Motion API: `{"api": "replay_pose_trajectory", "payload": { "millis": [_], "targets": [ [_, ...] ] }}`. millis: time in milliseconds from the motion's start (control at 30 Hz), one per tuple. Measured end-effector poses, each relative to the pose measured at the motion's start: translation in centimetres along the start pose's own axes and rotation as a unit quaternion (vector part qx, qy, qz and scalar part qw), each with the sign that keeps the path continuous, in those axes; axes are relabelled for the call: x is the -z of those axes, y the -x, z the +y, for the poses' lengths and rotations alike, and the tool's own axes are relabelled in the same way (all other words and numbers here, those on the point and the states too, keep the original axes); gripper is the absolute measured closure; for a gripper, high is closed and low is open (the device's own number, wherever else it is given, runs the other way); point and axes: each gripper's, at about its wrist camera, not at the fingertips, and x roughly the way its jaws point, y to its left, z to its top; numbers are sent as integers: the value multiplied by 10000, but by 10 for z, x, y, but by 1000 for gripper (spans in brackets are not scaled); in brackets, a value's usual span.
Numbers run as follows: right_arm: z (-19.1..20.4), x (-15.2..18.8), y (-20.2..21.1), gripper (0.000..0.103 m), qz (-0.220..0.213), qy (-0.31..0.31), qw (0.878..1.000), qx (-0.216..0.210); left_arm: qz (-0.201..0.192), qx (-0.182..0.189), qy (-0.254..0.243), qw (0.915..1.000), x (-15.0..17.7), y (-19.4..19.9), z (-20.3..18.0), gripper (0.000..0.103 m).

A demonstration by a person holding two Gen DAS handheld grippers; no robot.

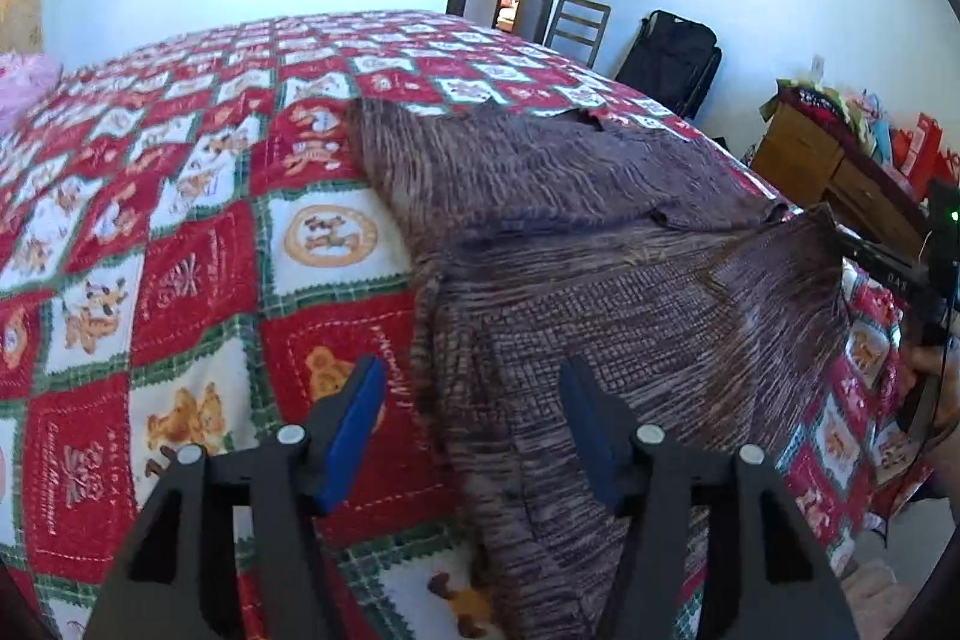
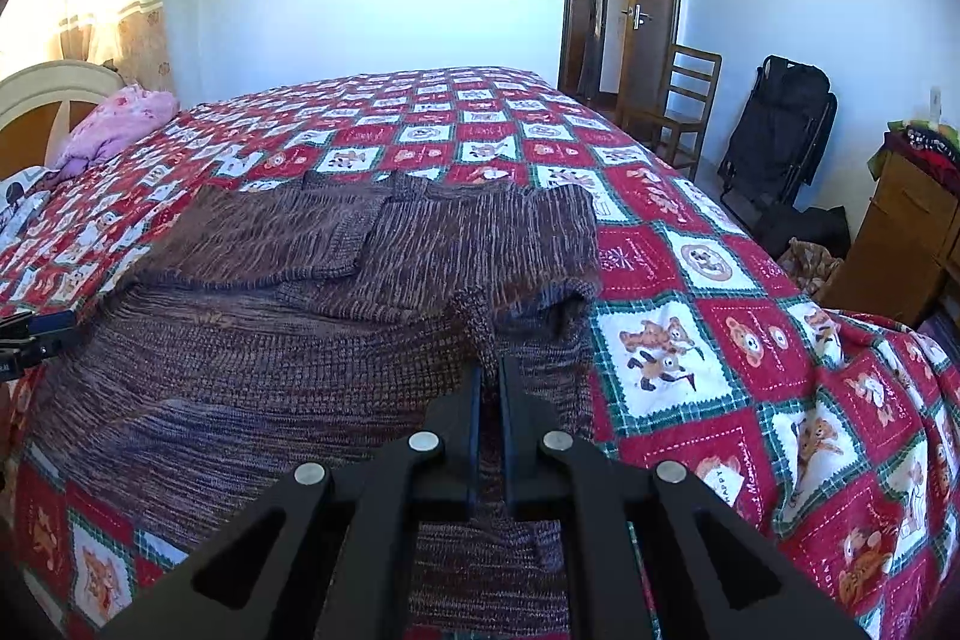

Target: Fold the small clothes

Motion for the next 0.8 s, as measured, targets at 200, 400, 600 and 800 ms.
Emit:
{"api": "replay_pose_trajectory", "payload": {
  "millis": [200,400,600,800],
  "targets": [
    [-3,0,-2,98,20,-70,10000,11,-60,101,120,9999,0,-1,1,76],
    [-1,3,-3,98,52,-78,10000,-6,-37,-172,-67,9998,6,1,-8,75],
    [-1,2,-4,98,72,-107,9999,-17,-118,-172,-295,9993,7,10,-20,75],
    [-2,4,-4,98,100,-121,9999,-7,56,-309,-417,9986,8,-6,-19,69]
  ]
}}
